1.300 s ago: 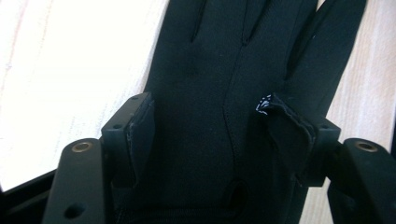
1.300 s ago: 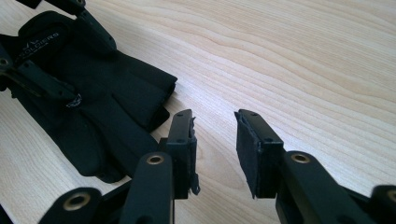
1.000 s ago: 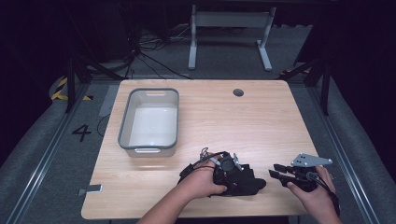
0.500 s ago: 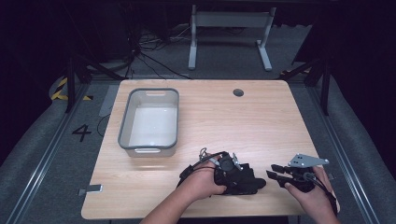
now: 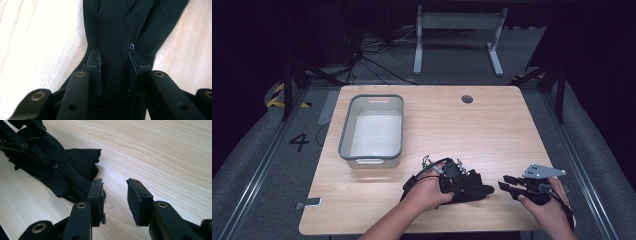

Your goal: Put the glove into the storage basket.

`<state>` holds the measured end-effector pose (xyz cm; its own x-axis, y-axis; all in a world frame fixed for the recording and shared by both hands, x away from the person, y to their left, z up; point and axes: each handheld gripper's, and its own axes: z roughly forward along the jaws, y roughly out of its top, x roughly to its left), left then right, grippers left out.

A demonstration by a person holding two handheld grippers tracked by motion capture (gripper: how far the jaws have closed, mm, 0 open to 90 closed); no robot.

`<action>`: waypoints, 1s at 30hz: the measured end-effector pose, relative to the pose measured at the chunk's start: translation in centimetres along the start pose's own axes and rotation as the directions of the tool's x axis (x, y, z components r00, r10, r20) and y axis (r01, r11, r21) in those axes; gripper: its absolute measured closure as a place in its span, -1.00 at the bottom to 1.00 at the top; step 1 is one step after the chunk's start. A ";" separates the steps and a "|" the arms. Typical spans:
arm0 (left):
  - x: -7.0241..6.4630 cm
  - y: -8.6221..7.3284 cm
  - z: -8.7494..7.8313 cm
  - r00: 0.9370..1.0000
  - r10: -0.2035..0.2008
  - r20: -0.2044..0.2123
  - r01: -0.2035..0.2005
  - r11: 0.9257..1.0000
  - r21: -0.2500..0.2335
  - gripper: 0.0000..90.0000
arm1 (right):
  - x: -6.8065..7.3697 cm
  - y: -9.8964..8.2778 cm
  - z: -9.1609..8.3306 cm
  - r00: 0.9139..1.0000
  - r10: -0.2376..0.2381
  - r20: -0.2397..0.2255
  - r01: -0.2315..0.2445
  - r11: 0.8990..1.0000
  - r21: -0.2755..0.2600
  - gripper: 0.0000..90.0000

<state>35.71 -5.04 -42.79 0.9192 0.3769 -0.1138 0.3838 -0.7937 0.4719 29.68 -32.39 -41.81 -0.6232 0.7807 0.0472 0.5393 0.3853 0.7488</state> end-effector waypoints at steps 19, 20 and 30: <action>1.3 0.1 -8.0 0.980 -0.199 0.031 0.201 0.969 -0.144 0.48 | -0.4 0.1 0.4 1.000 0.029 -0.005 -0.029 1.000 -0.009 0.42; 1.5 0.0 -8.4 0.979 -0.203 0.026 0.204 0.968 -0.147 0.48 | -0.5 0.2 0.4 0.999 0.031 -0.009 -0.031 0.999 -0.009 0.42; 3.8 -1.2 -11.9 0.940 -0.338 -0.049 0.322 0.924 -0.207 0.48 | -0.4 0.7 1.1 1.000 0.015 -0.023 -0.015 1.000 -0.004 0.42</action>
<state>37.69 3.09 -33.37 0.7295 0.6464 -0.2235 0.6323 -0.5129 0.5806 30.92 -31.84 -42.05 -0.6282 0.7746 0.0737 0.5461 0.3715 0.7508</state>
